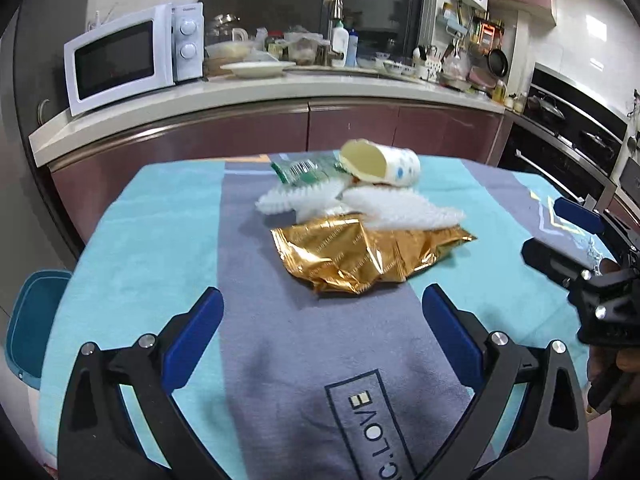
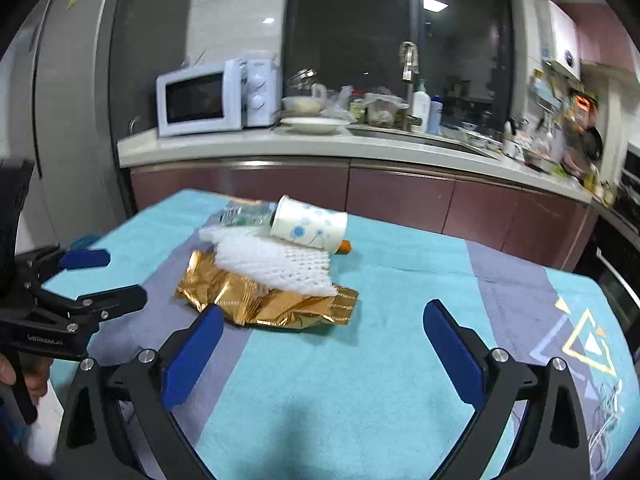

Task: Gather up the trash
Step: 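Move both grippers back over the remaining trash on the table, then grasp the gold foil bag with the left gripper while the right gripper grasps a foam net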

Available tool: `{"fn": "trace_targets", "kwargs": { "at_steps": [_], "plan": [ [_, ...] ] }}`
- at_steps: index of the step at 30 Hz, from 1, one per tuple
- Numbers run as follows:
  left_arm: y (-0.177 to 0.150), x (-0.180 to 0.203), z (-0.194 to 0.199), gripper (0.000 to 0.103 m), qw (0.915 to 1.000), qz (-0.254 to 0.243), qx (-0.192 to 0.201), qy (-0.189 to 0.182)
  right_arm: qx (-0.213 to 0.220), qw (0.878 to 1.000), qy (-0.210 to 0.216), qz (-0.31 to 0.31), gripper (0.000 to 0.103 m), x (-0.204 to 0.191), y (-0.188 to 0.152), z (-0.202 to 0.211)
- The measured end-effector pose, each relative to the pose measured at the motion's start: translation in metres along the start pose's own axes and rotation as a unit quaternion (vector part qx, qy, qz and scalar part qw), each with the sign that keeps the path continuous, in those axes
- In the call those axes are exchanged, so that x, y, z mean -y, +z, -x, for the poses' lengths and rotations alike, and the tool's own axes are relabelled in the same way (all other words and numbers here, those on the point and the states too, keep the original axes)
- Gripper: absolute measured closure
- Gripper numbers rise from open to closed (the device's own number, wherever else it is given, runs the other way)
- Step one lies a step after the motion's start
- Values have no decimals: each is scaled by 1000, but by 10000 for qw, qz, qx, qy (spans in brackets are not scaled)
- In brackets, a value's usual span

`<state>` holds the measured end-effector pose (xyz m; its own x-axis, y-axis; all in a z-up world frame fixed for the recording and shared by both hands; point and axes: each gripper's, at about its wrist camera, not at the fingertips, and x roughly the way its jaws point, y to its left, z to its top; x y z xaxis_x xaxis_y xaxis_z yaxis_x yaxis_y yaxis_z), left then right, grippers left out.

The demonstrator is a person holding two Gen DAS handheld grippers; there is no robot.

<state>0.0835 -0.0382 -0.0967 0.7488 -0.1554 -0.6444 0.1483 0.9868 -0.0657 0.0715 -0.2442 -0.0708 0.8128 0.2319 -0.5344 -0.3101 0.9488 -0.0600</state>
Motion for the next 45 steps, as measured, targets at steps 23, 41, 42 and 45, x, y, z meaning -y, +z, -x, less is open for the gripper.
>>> {"fn": "trace_targets", "kwargs": {
  "at_steps": [23, 41, 42, 45],
  "plan": [
    [13, -34, -78, 5, 9922, 372, -1118, -404, -591, 9920, 437, 1027, 7, -29, 27, -82],
    [32, -27, -111, 10, 9927, -53, -1127, -430, -813, 9886, 451, 1181, 40, -28, 35, -121],
    [33, -28, -112, 13, 9928, -13, -1113, -452, -814, 9886, 471, 1173, 47, -27, 35, -121],
    [35, -29, -112, 37, 9932, 29, -1056, -481, -833, 9885, 517, 1155, 67, -26, 34, -123]
  ]
}}
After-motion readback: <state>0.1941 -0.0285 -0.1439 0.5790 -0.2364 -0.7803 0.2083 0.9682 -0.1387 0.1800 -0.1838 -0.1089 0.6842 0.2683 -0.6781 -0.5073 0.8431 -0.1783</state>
